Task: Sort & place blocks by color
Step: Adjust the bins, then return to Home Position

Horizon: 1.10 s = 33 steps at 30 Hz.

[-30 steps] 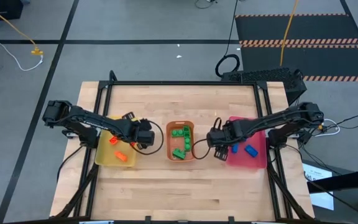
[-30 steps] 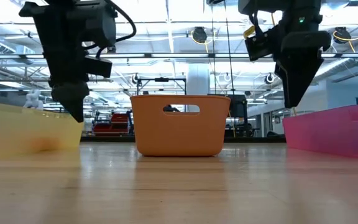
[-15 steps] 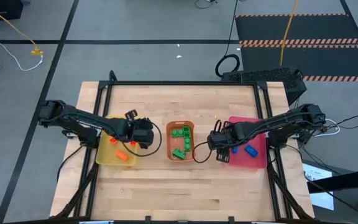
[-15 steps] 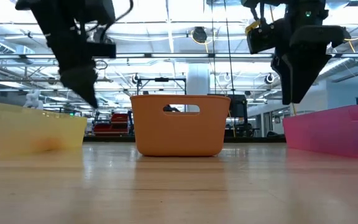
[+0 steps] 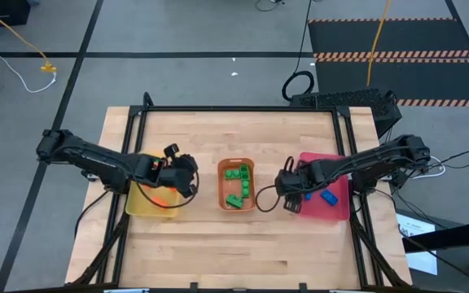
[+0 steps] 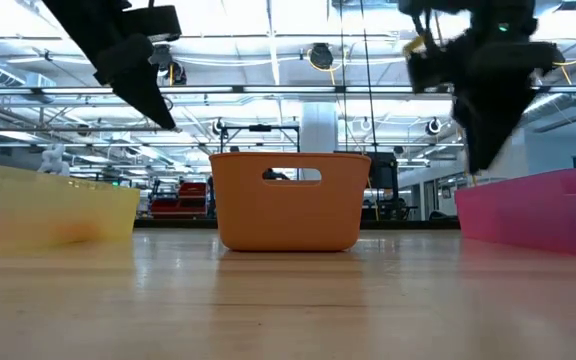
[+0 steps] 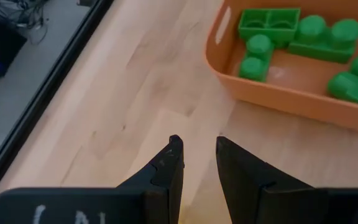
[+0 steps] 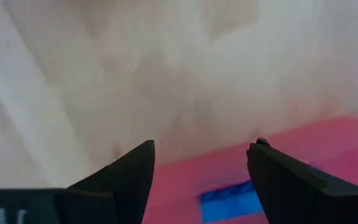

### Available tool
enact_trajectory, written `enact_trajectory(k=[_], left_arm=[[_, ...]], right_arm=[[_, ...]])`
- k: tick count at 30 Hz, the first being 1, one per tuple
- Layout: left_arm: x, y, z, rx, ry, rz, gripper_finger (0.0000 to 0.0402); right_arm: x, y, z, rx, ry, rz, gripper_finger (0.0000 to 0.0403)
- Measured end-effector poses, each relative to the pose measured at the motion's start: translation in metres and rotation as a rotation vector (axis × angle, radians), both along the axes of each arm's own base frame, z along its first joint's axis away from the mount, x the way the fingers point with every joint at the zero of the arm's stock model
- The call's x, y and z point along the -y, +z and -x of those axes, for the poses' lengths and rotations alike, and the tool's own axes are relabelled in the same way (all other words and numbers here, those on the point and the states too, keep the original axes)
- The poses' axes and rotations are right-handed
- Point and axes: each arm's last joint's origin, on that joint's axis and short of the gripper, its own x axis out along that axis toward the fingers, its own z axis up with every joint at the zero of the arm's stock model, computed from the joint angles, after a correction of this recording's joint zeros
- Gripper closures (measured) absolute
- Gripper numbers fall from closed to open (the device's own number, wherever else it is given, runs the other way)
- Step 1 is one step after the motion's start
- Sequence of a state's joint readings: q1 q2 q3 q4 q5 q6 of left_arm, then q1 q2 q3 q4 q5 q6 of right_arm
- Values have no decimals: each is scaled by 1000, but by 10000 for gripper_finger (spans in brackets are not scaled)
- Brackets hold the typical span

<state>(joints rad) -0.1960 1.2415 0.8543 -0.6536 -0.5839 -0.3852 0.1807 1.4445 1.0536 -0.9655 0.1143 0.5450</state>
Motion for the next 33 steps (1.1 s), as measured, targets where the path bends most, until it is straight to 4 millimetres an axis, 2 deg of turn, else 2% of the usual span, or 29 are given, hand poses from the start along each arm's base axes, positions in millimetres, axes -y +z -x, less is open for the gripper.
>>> enact_trajectory(k=[3, 7, 15, 20, 25, 28, 33], left_arm=[[4, -1, 1, 2, -6, 9, 305], [7, 0, 1, 9, -16, 12, 305], [7, 0, 1, 15, -5, 20, 305], [7, 0, 0, 12, -18, 11, 305], [11, 8, -10, 104, -101, -25, 305], [14, 13, -16, 154, -163, -58, 305], [14, 14, -16, 157, -177, -68, 305]], right_arm=[[-7, -13, 8, -48, -20, -66, 163], [-14, -27, 19, -97, -22, -50, 163], [-20, -23, 27, -109, -13, -48, 163], [-20, -12, 28, -21, 7, -73, 163], [-18, 14, 22, 281, 71, 3, 163], [-14, 28, 25, 399, 81, 70, 163], [-12, 38, 33, 454, 72, 73, 163]])
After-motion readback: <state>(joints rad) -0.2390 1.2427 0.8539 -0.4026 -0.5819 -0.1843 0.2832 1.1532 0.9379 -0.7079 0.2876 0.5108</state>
